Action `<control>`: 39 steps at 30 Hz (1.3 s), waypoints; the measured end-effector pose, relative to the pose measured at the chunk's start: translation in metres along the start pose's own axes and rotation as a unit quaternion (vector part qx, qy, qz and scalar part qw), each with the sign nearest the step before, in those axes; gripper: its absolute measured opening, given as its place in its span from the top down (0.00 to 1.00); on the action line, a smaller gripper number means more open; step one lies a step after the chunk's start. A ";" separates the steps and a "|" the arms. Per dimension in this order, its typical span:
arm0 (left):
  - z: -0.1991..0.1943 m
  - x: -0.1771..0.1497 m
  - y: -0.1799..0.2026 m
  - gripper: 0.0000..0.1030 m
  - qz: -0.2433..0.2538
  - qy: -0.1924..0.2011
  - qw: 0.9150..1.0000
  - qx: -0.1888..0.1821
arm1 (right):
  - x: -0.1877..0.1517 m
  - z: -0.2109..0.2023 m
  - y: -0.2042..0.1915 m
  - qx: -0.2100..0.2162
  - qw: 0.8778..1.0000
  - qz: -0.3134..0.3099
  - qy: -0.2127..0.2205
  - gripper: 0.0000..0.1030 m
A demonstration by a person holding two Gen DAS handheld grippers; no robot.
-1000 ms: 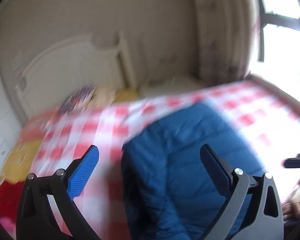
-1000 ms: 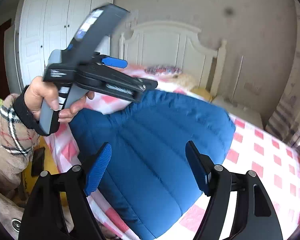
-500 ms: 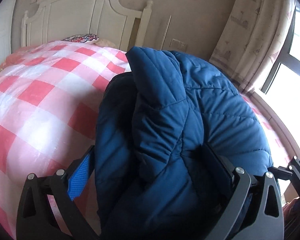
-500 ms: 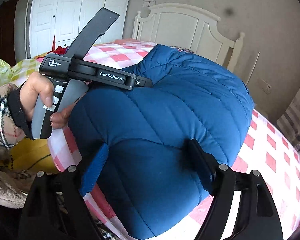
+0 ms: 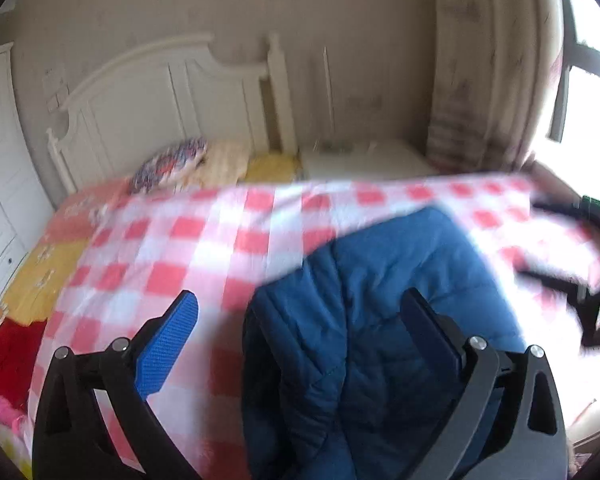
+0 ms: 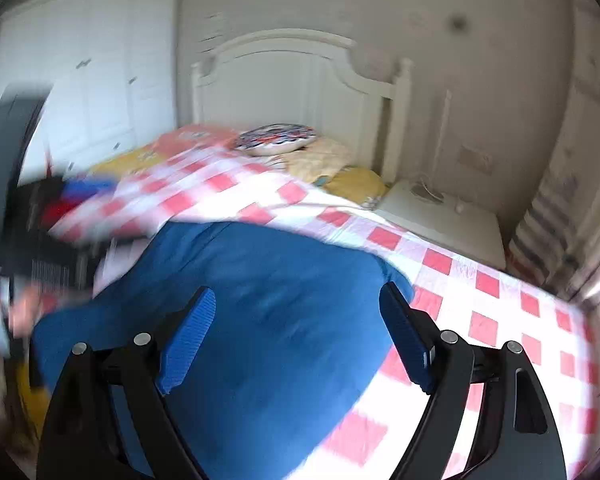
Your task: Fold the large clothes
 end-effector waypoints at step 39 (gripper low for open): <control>0.041 -0.087 -0.009 0.02 -0.076 -0.001 0.996 0.037 | 0.007 0.235 -0.049 0.047 0.959 -0.024 -0.278 0.06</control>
Point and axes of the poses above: each gripper's, at about its wrist camera, not at the fingertips, and z roughly the way its jaws point, y to its right, x to its top, the point moved 5 cm from there along z, roughly the way its jaws point, and after that the axes turned 11 degrees about x, right-handed, at the moved point
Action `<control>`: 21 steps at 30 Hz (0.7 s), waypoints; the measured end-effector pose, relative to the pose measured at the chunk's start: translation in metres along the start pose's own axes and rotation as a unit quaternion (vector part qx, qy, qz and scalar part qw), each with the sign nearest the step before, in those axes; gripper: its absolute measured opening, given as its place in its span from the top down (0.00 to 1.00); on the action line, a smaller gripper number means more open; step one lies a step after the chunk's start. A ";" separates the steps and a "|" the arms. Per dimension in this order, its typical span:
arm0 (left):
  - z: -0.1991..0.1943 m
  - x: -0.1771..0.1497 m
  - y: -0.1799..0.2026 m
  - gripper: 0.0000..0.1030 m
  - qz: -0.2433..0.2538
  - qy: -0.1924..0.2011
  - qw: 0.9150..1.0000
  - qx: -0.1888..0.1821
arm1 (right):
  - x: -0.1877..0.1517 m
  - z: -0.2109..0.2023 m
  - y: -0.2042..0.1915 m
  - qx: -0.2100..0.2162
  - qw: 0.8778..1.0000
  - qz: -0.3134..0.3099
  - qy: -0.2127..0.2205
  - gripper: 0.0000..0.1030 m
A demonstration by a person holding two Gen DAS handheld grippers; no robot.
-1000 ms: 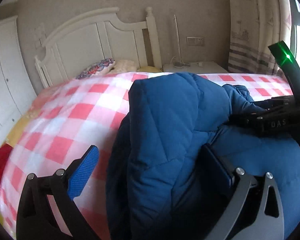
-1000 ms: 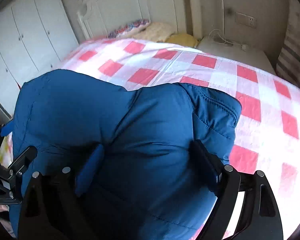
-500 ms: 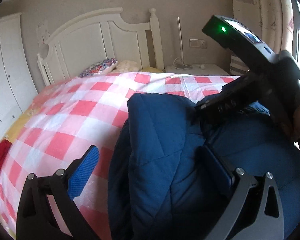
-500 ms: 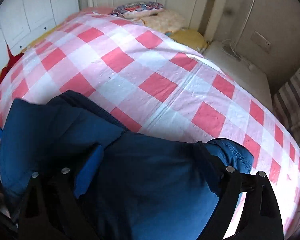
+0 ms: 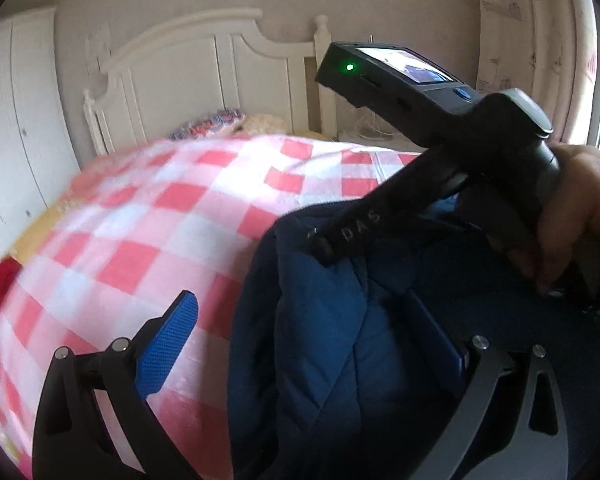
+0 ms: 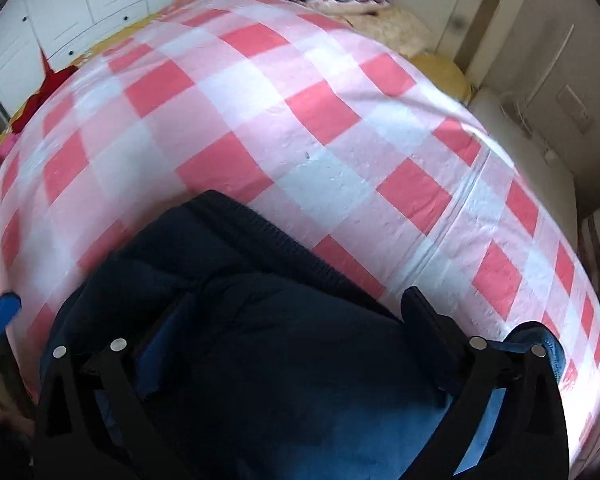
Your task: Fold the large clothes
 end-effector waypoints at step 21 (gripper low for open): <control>0.002 -0.008 -0.006 0.02 -0.031 -0.013 0.999 -0.033 | -0.079 -0.049 0.125 -0.006 0.975 0.197 0.103 0.04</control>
Point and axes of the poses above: each gripper's, at about its wrist camera, not at the fingertips, and z roughly the way its jaws point, y to its right, x to its top, the point moved 5 cm from there along z, roughly the way its jaws point, and after that the axes turned 11 degrees about x, right-handed, at the moved point
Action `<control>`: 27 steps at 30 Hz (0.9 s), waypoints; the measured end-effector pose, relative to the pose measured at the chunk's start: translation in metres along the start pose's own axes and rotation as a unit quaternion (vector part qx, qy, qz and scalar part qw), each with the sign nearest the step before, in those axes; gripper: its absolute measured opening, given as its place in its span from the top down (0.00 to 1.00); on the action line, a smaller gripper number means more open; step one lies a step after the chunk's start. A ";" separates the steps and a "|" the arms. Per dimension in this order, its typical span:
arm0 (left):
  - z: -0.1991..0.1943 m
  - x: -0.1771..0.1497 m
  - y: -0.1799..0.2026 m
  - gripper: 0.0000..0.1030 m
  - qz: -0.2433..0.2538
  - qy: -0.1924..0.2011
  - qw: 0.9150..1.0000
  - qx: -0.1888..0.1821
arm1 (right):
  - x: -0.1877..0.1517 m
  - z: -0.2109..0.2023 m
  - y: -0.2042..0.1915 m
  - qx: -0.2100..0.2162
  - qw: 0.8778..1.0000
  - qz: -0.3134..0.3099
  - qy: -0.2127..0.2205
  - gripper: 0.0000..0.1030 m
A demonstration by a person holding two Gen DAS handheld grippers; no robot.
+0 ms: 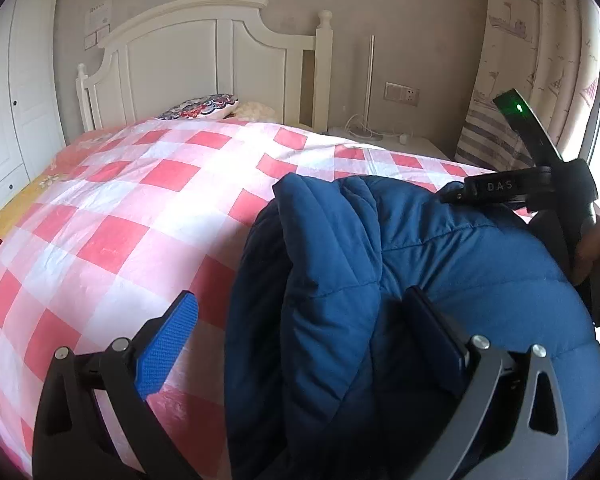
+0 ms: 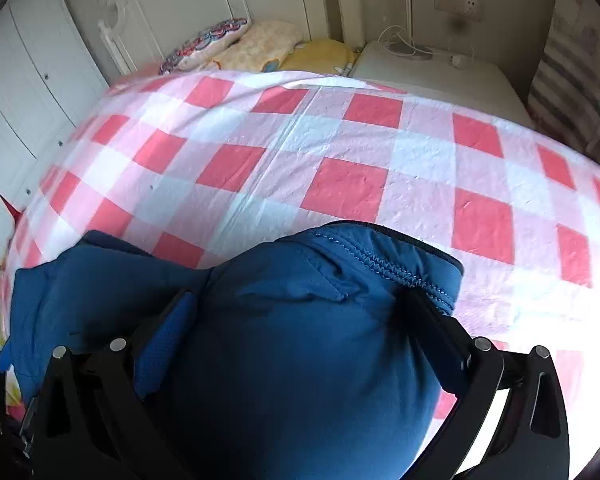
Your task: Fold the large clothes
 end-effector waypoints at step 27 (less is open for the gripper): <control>-0.017 -0.040 -0.016 0.02 -0.029 -0.037 0.999 -0.028 | -0.161 -0.130 -0.115 0.036 0.978 -0.163 0.125 0.04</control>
Point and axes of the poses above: each gripper's, at about its wrist camera, not at the fingertips, and z roughly the way its jaws point, y to its right, x to its top, the point moved 5 cm from there along z, roughly the way its jaws point, and after that the axes turned 11 degrees about x, right-handed, at the moved point
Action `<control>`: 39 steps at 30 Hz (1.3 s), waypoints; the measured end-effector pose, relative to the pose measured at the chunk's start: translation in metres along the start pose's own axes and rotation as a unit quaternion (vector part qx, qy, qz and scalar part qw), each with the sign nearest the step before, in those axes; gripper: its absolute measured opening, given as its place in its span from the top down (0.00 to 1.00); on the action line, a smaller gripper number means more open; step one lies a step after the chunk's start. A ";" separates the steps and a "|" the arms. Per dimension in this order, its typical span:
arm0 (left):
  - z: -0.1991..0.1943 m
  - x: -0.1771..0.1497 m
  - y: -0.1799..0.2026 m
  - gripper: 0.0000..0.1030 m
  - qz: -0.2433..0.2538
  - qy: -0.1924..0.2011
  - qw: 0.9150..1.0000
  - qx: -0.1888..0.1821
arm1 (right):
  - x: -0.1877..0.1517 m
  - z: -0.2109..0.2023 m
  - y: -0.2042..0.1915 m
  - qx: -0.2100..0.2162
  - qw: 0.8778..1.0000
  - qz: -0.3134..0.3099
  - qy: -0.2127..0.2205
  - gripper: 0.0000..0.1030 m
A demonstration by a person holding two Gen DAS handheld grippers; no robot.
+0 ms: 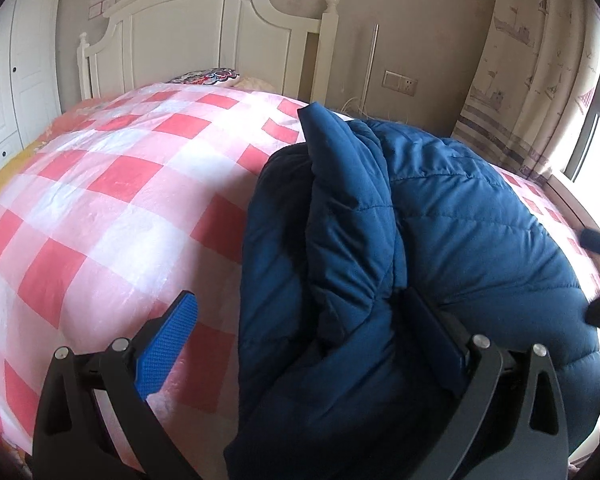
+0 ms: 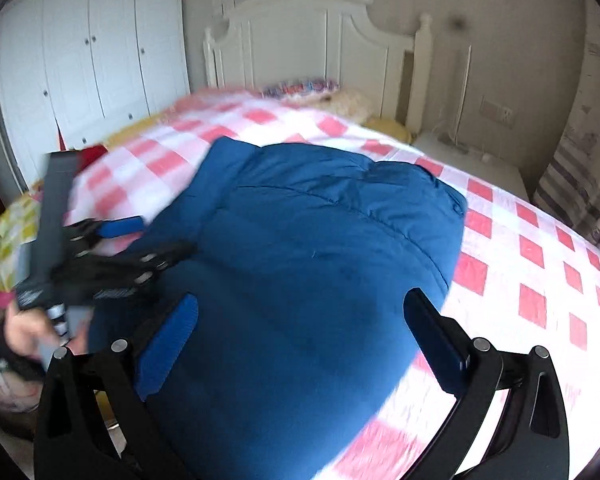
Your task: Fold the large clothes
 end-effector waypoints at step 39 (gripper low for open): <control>-0.001 0.031 0.019 0.35 -0.053 -0.123 0.941 -0.312 | -0.051 0.009 0.061 0.176 0.963 0.199 0.043 0.19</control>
Point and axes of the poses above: each gripper's, at about its wrist camera, not at the fingertips, and z roughly the way its jaws point, y to its right, x to its top, the point moved 5 cm from there along z, roughly the way its jaws point, and after that the axes turned 11 degrees about x, right-handed, at the moved point
